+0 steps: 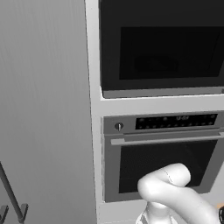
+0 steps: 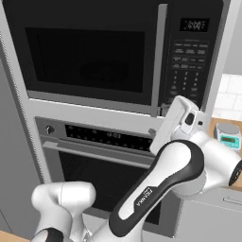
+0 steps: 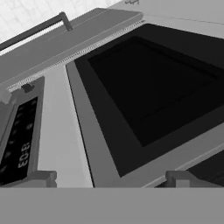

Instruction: Pick the sweet potato from the sink and place it in the bowl. Then pick the bowl and place it in the microwave. Then close the microwave door and press the start button.

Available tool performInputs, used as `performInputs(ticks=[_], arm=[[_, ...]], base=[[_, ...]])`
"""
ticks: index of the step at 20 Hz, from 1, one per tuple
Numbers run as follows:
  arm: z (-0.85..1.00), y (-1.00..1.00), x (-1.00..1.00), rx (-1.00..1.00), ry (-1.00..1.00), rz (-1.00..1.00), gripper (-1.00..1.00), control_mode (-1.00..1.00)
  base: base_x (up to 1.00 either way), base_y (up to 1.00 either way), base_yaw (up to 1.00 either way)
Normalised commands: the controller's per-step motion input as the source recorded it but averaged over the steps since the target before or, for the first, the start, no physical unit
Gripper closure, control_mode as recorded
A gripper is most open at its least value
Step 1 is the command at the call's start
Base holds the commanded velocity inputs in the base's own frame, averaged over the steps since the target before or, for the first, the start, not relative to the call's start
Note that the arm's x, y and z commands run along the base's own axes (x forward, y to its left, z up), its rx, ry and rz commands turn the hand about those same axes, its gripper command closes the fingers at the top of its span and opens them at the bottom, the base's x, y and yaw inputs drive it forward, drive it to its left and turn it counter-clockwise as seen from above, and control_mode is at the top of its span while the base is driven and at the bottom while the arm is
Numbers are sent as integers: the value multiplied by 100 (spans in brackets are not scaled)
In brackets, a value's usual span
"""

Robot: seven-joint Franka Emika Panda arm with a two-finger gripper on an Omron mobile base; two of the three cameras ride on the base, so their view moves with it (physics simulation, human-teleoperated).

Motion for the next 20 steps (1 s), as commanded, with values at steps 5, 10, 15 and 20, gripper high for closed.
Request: performInputs(ticks=[5, 10, 15, 20], arm=[[0, -5, 20, 0, -1, 1, -100, -100], [-8, 0, 30, 0, 0, 0, -100, -100], [-22, 0, 10, 0, 0, 0, -100, -100], [-2, -2, 18, 0, -3, 0, -100, -100]], base=[[0, 0, 0], [0, 0, 0], [0, 0, 0], [0, 0, 0]])
